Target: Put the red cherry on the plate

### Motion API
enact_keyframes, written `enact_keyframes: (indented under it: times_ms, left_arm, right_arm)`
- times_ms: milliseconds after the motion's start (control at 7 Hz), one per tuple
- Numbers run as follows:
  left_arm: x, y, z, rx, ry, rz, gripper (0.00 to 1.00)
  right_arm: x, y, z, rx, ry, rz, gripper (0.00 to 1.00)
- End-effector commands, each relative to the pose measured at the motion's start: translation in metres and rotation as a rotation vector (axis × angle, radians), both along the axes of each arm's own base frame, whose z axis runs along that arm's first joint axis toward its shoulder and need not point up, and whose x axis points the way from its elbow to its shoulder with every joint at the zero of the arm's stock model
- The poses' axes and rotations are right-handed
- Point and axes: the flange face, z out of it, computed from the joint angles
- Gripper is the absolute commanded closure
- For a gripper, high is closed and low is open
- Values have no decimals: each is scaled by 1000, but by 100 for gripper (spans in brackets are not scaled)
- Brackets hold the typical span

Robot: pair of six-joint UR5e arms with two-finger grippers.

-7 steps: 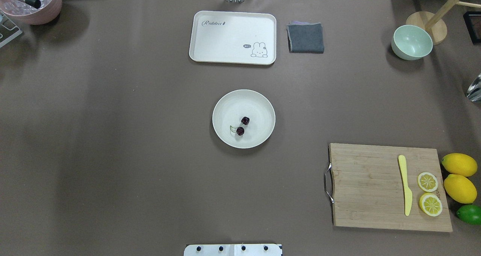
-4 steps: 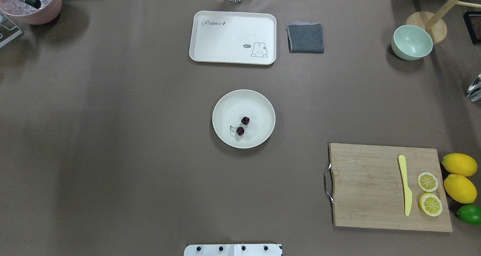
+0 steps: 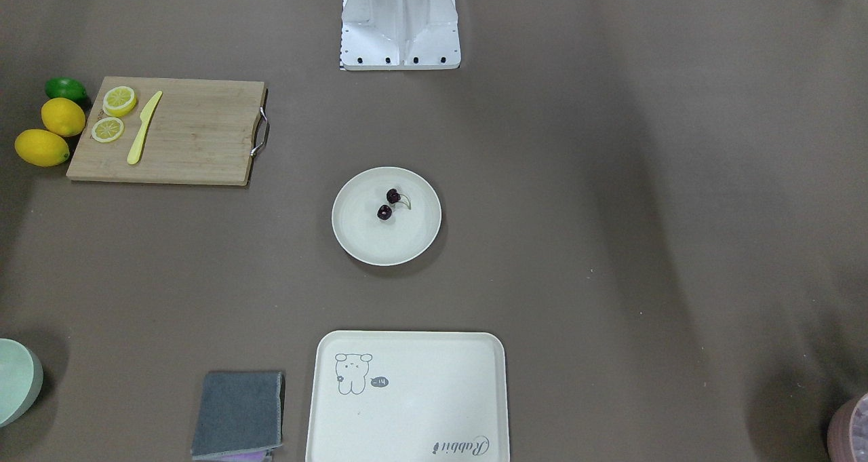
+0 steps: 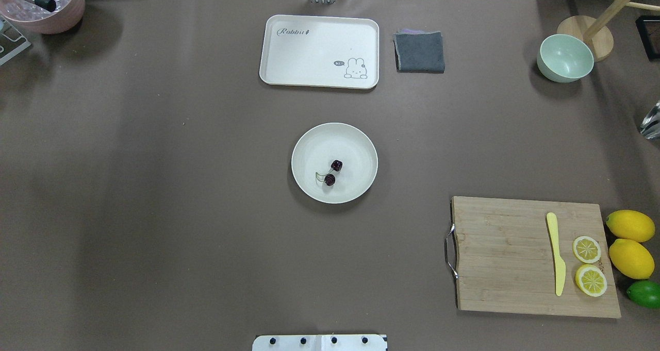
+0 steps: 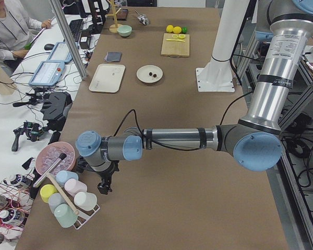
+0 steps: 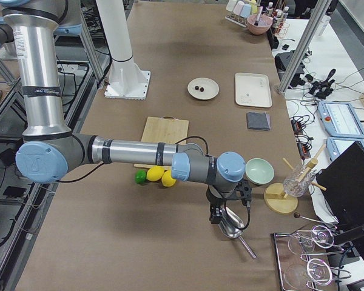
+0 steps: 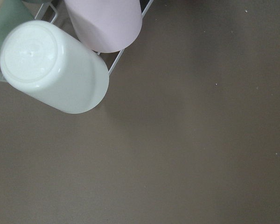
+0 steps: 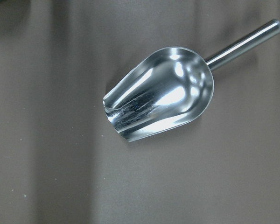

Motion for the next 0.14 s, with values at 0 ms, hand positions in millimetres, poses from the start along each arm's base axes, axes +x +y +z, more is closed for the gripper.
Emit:
enact_keyframes:
  times_ms: [0]
  left_arm:
    - [1, 0, -1, 1, 0, 0, 2]
  right_arm:
    - [0, 0, -1, 0, 5, 2, 0]
